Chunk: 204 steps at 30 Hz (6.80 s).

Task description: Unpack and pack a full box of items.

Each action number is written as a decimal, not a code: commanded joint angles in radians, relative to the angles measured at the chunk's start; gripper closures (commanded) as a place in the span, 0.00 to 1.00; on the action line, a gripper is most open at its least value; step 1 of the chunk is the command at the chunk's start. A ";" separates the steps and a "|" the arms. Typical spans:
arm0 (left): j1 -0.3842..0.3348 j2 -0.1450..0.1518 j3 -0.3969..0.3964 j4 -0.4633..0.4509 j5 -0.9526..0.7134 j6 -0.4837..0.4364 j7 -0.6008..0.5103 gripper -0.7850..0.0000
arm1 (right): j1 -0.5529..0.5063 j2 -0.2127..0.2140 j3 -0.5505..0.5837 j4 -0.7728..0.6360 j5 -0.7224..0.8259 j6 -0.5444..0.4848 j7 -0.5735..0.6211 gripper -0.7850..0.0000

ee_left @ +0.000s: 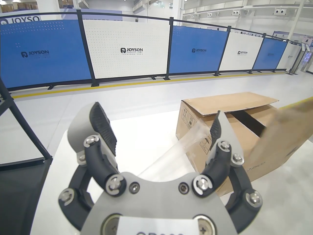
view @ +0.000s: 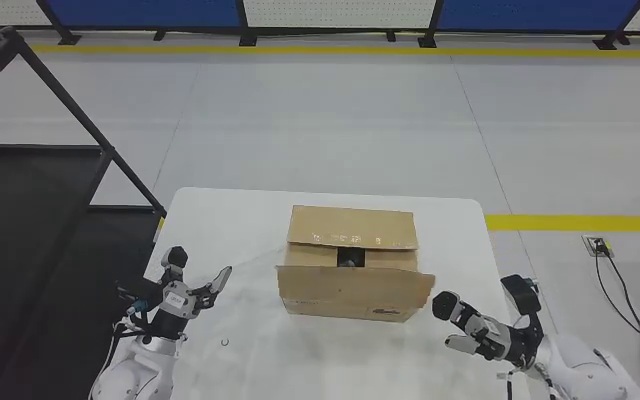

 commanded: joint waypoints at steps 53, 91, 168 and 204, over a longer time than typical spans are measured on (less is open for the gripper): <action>0.081 0.012 0.041 -0.079 0.049 0.039 0.090 0.00 | 0.253 -0.043 -0.269 0.166 -0.312 0.261 -0.459 0.00; 0.090 0.017 0.080 -0.100 0.069 0.061 0.116 0.00 | 0.159 -0.006 -0.135 0.142 0.204 0.000 -0.007 0.00; -0.001 0.001 0.184 -0.081 0.053 0.138 0.082 0.00 | 0.131 0.164 -0.216 -0.002 0.150 0.000 0.000 0.00; 0.084 0.050 0.188 -0.045 0.313 -0.127 0.020 0.00 | 0.149 0.259 -0.324 -0.032 0.151 0.000 -0.005 0.00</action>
